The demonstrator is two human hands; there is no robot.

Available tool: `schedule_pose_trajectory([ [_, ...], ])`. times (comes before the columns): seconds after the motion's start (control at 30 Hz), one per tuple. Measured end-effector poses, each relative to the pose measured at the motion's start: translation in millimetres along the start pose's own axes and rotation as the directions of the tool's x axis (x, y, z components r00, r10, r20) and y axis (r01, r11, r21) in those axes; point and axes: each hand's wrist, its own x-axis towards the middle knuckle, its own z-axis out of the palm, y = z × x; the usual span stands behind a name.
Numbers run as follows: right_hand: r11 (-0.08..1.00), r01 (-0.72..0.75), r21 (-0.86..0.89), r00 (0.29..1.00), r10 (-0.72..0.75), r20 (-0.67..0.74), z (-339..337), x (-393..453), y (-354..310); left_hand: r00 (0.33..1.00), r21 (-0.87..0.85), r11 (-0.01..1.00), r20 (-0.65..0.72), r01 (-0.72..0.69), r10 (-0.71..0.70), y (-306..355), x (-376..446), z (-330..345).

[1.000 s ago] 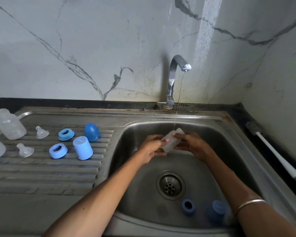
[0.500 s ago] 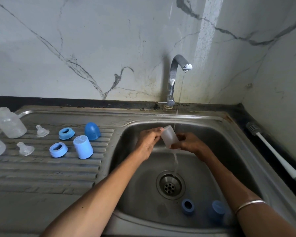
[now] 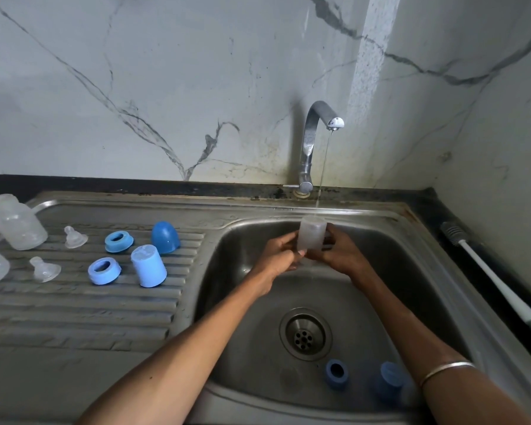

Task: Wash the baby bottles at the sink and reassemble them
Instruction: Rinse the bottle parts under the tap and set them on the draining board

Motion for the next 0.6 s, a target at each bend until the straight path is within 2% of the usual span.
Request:
schedule_pose_trajectory([
  [0.13, 0.998, 0.007, 0.057, 1.000, -0.006, -0.028, 0.8, -0.5, -1.7, 0.999, -0.050, 0.999, -0.031, 0.017, -0.019, -1.3, 3.0, -0.8],
  [0.3, 0.998, 0.005, 0.063, 0.998, -0.001, -0.067, -2.5, 0.0, -3.4, 0.990, -0.177, 0.976, -0.025, 0.130, -0.136, -1.9, 5.9, -2.7],
  [0.4, 0.999, -0.008, 0.046, 0.999, 0.010, -0.043, -4.9, -2.2, -4.6, 0.973, -0.320, 0.921, 0.020, 0.222, -0.228, 0.7, 2.9, -5.0],
  [0.47, 0.999, -0.013, 0.047, 0.999, 0.014, -0.033, -6.7, -5.6, -6.3, 0.960, -0.453, 0.847, 0.085, 0.277, -0.268, 2.1, 0.7, -7.8],
  [0.53, 0.999, -0.018, 0.028, 1.000, 0.018, -0.015, -7.5, -9.1, -9.3, 0.964, -0.548, 0.795, 0.096, 0.259, -0.248, 4.3, -0.6, -10.5],
  [0.6, 0.998, -0.041, -0.047, 0.999, 0.041, 0.008, -8.8, -13.3, -11.7, 0.982, -0.485, 0.855, 0.040, 0.181, -0.186, 7.3, -2.0, -11.6],
])
